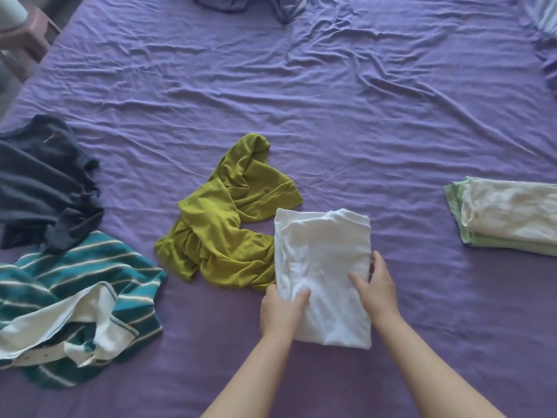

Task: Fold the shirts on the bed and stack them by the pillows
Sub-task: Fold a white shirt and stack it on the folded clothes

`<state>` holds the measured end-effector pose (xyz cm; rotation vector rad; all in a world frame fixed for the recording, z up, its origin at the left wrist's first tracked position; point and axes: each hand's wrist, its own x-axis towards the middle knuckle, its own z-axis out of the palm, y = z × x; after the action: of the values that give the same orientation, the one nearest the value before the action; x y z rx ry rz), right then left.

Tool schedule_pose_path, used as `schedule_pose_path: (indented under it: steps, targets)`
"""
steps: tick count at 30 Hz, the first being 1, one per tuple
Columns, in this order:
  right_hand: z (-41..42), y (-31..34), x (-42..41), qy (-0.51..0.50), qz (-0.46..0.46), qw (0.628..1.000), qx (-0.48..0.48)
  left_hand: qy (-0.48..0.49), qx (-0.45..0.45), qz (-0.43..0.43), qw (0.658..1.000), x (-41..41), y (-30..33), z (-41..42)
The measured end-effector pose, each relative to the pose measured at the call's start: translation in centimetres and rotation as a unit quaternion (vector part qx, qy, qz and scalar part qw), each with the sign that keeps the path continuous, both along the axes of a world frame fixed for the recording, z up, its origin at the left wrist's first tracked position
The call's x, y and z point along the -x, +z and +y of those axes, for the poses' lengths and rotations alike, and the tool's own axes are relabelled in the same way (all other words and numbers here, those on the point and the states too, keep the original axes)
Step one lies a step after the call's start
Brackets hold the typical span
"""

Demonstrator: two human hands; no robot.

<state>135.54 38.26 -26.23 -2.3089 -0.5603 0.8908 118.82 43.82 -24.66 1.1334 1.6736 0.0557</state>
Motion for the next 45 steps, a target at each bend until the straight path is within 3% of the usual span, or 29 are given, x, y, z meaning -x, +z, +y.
schedule_pose_path:
  steps: [3, 6, 8, 10, 15, 18, 23, 27, 29, 33, 36, 41, 45]
  targets:
    - [0.7, 0.5, -0.1, -0.078, 0.058, 0.995, -0.022, 0.053, 0.047, -0.081, 0.994, -0.4, 0.6, 0.7]
    - [1.3, 1.1, -0.9, -0.064, 0.077, 0.995, -0.021, 0.102, 0.116, -0.153, 0.976, -1.2, 0.9, 1.8]
    - [1.3, 1.5, -1.6, -0.055, 0.089, 0.994, -0.025, 0.082, 0.142, -0.171, 0.971, -1.7, 0.8, 2.5]
    - [0.9, 1.7, -2.1, -0.030, 0.082, 0.996, -0.004, 0.039, 0.114, -0.178, 0.977, -2.2, 0.4, 2.7]
    - [-1.6, 0.7, -1.8, 0.113, 0.037, 0.991, 0.058, -0.092, 0.024, -0.066, 0.993, -2.5, -0.1, 1.7]
    - [-3.6, 0.3, -1.5, 0.099, -0.001, 0.995, 0.018, -0.167, -0.023, -0.041, 0.985, -0.8, -0.3, 0.8]
    - [-8.2, 0.8, -1.3, 0.026, 0.006, 1.000, 0.001, -0.153, 0.018, -0.100, 0.983, 1.1, 0.1, -2.5]
    - [-11.0, 0.4, -0.2, -0.001, 0.015, 0.999, 0.030, -0.053, 0.112, -0.106, 0.987, 1.6, -0.3, -5.3]
    - [-11.8, 0.4, 0.2, 0.024, -0.001, 0.998, 0.050, -0.024, 0.113, -0.108, 0.987, 2.0, -0.2, -5.9]
    - [-12.8, 0.9, 0.8, 0.085, -0.056, 0.993, 0.052, -0.148, -0.019, -0.015, 0.989, 2.7, 0.4, -6.2]
    - [-12.4, 1.0, 0.3, 0.110, -0.060, 0.992, 0.028, -0.204, -0.070, 0.001, 0.976, 2.3, 0.7, -5.7]
    - [-9.8, 0.3, 0.1, 0.066, -0.011, 0.997, 0.036, -0.028, 0.028, -0.022, 0.999, 0.4, 0.0, -3.3]
    - [-8.4, 0.4, 0.2, 0.037, 0.021, 0.998, 0.046, 0.046, 0.121, -0.098, 0.987, -0.5, 0.0, -2.7]
